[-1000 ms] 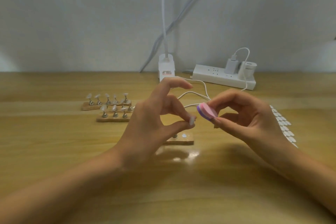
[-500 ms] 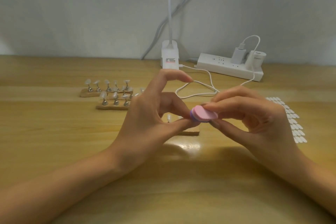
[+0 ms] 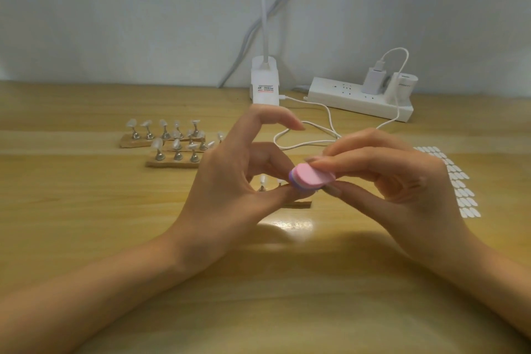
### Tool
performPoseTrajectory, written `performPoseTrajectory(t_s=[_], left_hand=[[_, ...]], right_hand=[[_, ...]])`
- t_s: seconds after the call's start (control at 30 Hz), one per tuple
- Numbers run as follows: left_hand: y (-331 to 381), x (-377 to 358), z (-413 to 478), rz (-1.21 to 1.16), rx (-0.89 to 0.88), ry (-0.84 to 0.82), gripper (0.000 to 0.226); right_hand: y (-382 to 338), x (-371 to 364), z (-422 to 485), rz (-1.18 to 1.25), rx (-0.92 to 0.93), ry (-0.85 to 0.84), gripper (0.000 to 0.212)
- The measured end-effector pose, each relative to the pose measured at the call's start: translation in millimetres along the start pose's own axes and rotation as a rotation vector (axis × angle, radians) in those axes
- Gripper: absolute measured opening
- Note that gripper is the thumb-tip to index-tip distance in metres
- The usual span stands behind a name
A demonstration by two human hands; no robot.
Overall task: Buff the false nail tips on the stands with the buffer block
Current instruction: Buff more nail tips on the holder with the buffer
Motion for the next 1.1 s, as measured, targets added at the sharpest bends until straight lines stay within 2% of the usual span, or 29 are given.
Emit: performPoseTrajectory(t_s=[0.1,0.43,0.77,0.87,1.0,1.1], left_hand=[[0.3,-0.2,-0.7,0.003,0.012,0.004,0.055],[1.7,0.1,-1.6,-0.002,0.002,-0.003,0.051],[1.9,0.4,-1.2,-0.012,0.009,0.006,0.053],[3.6,-0.6,-1.2,-0.014,-0.013,0.003,0.051],[2.3,0.3,-1.6,0.001,-0.012,0.018,0.053],[2.9,-1.2,-1.6,0.002,-0.027,0.003,0.051]], right_hand=[[0.7,2.5,-0.5,-0.013,-0.03,0.028,0.02],[-1.8,0.8,-3.5,-0.141,0.056,-0.003,0.021],[-2.5,2.5,-3.1,-0.148,0.05,0.033,0.02],[-4.7,-0.3,-3.2,-0.157,0.103,-0.03,0.02],[-2.7,1.2,-3.6,-0.146,0.063,0.036,0.02],[-3.4,-1.2,-4.8,-0.146,0.093,-0.006,0.02]])
Point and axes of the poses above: each hand's wrist, its own z-axis towards the middle knuckle, its own x-axis out of the back of the hand, y = z × x, the point moved 3 cm from there along z, towards the middle knuckle, and after that the axes turned 3 degrees about y, right-handed, at the moved point
